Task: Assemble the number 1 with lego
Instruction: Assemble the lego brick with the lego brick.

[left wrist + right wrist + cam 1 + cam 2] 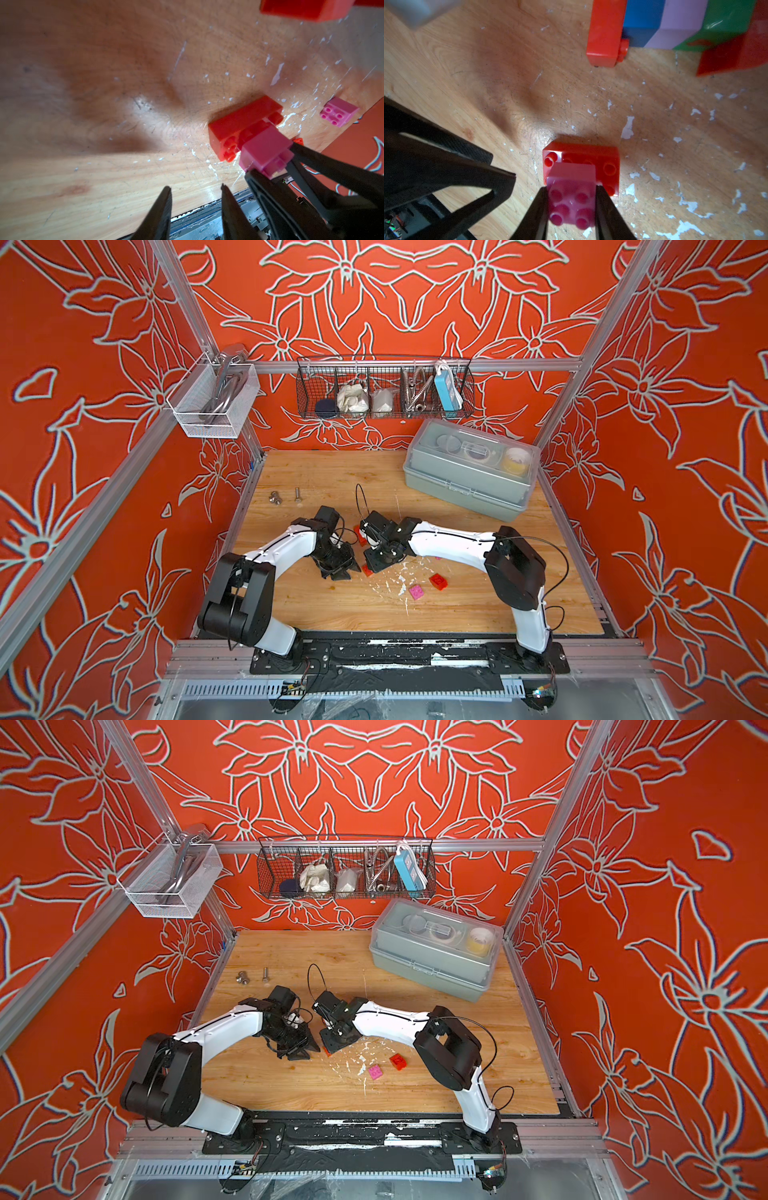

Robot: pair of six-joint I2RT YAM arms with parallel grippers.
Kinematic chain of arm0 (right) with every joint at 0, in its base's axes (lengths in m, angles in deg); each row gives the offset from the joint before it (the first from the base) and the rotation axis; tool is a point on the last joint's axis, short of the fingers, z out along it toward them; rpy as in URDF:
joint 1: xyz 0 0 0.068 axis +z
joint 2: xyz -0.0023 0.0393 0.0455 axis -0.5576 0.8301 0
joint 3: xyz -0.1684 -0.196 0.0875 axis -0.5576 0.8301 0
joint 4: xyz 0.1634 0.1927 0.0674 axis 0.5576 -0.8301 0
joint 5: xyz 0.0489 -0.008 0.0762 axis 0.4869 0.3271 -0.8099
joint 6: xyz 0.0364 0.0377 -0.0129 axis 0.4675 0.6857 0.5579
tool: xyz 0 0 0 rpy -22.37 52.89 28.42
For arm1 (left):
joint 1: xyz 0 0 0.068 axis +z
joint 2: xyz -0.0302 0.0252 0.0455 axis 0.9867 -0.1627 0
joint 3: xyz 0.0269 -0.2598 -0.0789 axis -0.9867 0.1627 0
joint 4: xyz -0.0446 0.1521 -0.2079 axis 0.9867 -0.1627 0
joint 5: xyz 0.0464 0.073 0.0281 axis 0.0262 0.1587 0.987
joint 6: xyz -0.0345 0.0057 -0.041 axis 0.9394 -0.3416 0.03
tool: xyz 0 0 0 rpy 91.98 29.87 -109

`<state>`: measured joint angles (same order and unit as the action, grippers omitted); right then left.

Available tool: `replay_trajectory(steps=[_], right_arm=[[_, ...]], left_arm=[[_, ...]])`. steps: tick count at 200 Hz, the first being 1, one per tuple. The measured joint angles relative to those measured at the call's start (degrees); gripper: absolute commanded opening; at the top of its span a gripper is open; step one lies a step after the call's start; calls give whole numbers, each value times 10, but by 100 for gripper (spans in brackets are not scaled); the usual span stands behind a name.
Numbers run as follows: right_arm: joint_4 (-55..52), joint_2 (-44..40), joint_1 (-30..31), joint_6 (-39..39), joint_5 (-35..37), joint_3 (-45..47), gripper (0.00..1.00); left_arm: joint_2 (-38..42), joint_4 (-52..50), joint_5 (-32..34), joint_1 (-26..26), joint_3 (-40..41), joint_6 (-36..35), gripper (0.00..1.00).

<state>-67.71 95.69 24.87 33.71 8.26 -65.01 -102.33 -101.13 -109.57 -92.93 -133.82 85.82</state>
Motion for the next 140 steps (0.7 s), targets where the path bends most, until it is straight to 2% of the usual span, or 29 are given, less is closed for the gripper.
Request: replay_trajectory(steps=[140], right_arm=[[-9,15,-10,-19,-17,-16,35]], left_arm=[[17,-10,0,8,4,-6,39]])
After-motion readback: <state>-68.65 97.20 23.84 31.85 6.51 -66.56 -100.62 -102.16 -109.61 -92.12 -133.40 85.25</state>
